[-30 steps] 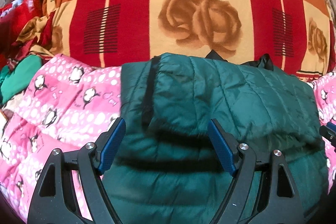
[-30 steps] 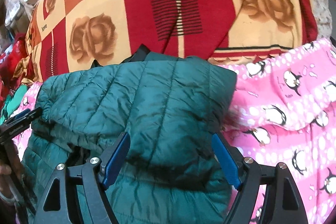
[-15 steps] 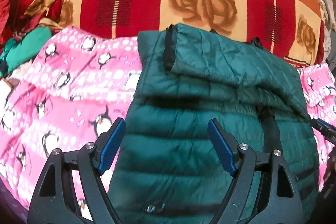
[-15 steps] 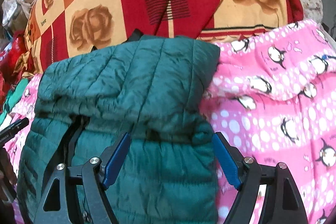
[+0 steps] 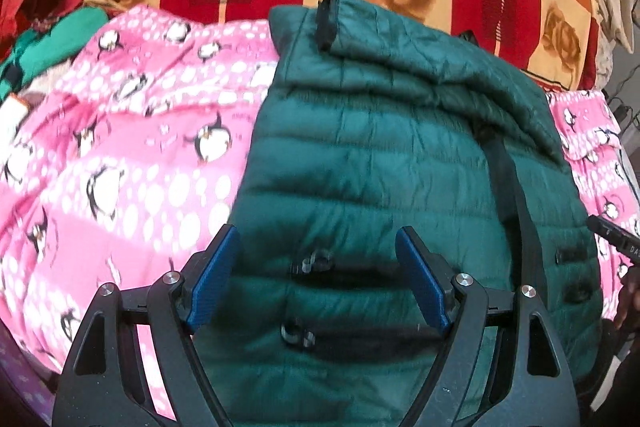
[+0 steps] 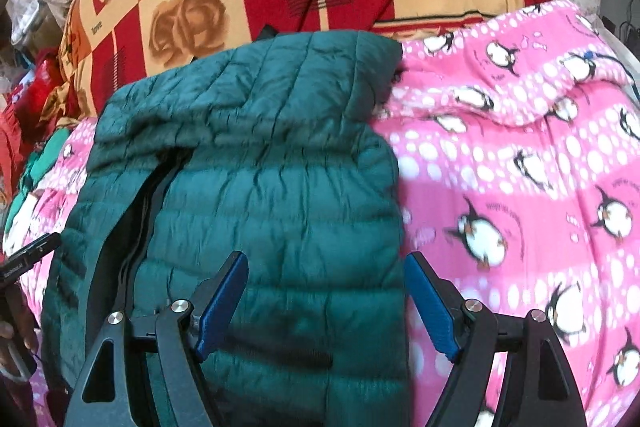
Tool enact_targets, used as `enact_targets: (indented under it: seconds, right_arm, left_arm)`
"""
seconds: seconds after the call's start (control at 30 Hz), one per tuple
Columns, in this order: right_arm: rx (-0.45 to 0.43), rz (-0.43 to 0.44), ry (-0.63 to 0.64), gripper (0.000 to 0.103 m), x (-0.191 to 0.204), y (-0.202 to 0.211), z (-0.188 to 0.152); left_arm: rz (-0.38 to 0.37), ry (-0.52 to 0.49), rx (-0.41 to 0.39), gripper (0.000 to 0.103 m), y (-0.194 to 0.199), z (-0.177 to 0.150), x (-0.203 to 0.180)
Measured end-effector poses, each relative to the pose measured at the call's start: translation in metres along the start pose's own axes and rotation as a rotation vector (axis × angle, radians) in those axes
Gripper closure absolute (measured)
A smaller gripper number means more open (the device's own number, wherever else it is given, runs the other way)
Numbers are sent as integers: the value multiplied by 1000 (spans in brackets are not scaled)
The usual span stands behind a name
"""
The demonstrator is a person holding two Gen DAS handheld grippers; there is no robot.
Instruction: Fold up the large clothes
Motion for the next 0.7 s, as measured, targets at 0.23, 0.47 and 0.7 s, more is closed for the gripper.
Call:
enact_targets:
  seconds: [0.23,0.47,0.7]
  right_arm:
    - [14,1,14,25,1,16,-29]
    - [39,6,29,25,1,28,-53]
    - [51,4,28,25,0,37,-71]
  left_arm:
    - [-8,13,15,22,9,-19,9]
    - [-28,15,31,22,21,-33,14]
    - [-44,25,42,22,31,-48,19]
Point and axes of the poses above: each gripper's, at about its wrist camera, not at the fingertips, and y roughly against the way its jaws point, x to its left, z to its top, the point moved 5 cm from there along -y, roughly the way its jaws point, and after that the axes turned 2 degrees about y, right-handed, at the moved point
